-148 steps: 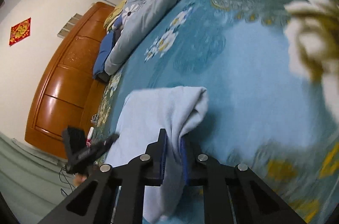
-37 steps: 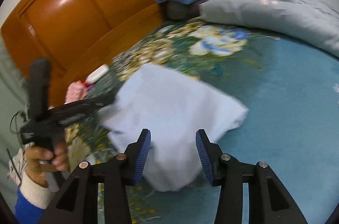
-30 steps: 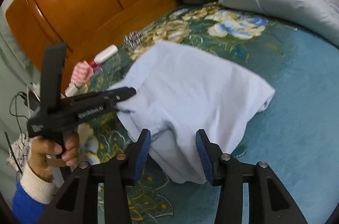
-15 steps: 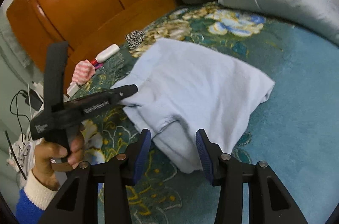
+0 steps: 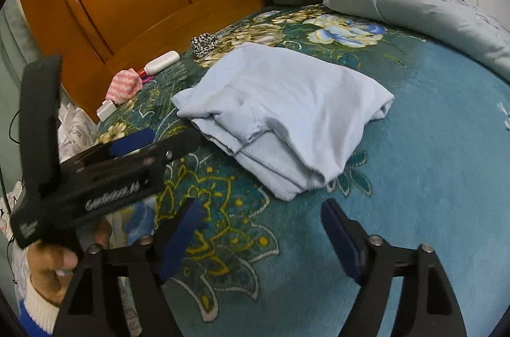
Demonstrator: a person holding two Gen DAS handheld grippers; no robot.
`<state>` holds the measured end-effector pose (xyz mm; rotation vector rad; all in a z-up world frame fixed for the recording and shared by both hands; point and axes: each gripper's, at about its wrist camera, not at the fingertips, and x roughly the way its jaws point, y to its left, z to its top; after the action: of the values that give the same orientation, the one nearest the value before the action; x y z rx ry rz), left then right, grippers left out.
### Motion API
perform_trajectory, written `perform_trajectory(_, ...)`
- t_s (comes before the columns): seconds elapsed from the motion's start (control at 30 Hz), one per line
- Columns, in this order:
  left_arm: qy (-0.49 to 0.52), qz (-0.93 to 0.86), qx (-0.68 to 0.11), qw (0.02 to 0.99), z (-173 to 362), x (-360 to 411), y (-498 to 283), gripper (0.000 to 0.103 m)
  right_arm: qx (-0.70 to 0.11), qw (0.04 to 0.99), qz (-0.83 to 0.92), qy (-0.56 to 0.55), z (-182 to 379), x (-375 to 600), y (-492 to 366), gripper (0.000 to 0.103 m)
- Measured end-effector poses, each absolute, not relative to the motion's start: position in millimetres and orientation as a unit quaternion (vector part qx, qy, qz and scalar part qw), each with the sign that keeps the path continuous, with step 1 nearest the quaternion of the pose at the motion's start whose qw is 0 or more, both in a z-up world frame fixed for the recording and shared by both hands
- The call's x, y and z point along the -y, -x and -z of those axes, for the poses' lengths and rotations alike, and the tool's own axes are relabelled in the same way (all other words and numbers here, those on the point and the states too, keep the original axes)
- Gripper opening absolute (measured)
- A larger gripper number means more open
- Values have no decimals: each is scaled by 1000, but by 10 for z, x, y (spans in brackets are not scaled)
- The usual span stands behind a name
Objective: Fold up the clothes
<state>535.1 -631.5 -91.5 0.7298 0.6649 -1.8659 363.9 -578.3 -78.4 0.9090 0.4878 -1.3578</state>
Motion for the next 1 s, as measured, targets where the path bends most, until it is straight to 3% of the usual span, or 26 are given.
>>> perform_trajectory(0.3, -284, 763, -272, 513, 990, 5998, -5410, 87, -227, 646, 617, -389, 820, 5574, -3637, 103)
perform_trajectory(0.77, -277, 745, -229, 562, 830, 5574, -5501, 87, -243, 634, 629, -378, 806, 5223, -3714, 103)
perform_trajectory(1.0, -296, 738, -246, 555, 801, 5449, -5574, 87, -254, 629, 632, -374, 701, 5040, -3802, 103)
